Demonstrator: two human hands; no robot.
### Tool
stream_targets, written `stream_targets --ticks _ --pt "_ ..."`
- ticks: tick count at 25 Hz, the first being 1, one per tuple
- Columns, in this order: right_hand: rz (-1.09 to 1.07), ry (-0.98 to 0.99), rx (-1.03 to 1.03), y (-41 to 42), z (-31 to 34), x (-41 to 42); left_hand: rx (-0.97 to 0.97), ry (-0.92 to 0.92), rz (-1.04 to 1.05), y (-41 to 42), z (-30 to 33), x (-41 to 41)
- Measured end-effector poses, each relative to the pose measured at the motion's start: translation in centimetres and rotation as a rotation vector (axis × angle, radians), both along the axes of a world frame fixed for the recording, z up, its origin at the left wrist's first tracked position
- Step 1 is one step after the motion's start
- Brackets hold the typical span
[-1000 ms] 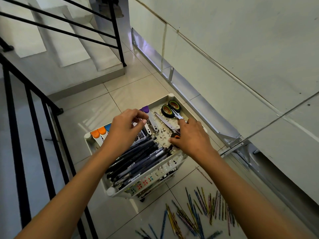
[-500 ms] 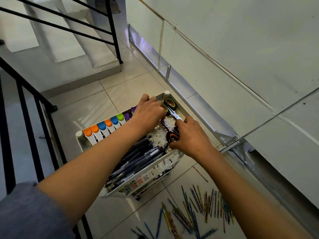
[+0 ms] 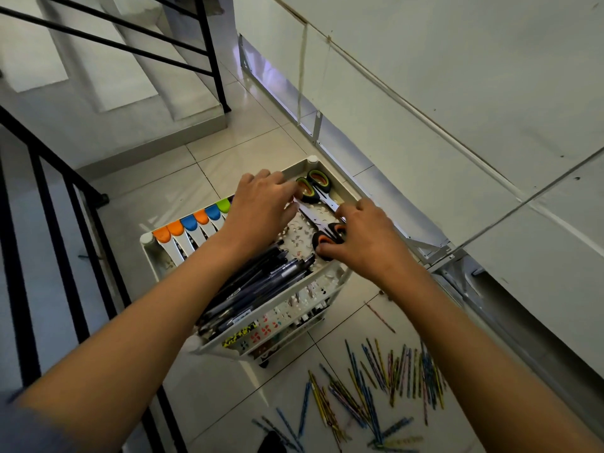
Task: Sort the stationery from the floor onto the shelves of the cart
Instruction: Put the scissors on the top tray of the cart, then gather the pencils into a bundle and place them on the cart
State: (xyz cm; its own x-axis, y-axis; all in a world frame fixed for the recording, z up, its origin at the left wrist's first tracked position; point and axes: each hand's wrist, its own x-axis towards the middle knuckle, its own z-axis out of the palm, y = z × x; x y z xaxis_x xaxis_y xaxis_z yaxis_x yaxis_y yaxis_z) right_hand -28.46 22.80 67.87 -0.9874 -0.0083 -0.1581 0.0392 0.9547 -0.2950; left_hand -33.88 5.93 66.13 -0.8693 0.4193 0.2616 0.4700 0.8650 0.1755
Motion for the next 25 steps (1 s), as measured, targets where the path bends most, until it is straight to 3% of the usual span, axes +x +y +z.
stream_targets --ticks 3,6,12,16,20,25 --pt "-0.068 0.119 -0.166 1.1 0.6 1.7 0.325 -0.079 0.04 -0.9 1.8 3.3" --pt "-0.134 0.172 -0.371 2.1 0.6 4.8 0.518 -0.156 0.115 -0.1 3.1 8.8" --pt "-0.087 -0.05 -0.524 5.8 -3.8 12.0 0.733 -0.347 0.347 3.2 -1.3 20.2" --pt "0.001 -0.257 -0.499 9.3 -11.5 17.3 0.819 -0.542 0.602 6.2 -10.2 26.7" --pt "0.009 -0.496 -0.426 11.4 -21.5 21.3 0.856 -0.9 0.821 7.3 -22.1 32.7" --pt "0.107 -0.671 -0.253 10.9 -38.5 24.3 0.768 -1.146 1.068 5.3 -40.3 39.0"
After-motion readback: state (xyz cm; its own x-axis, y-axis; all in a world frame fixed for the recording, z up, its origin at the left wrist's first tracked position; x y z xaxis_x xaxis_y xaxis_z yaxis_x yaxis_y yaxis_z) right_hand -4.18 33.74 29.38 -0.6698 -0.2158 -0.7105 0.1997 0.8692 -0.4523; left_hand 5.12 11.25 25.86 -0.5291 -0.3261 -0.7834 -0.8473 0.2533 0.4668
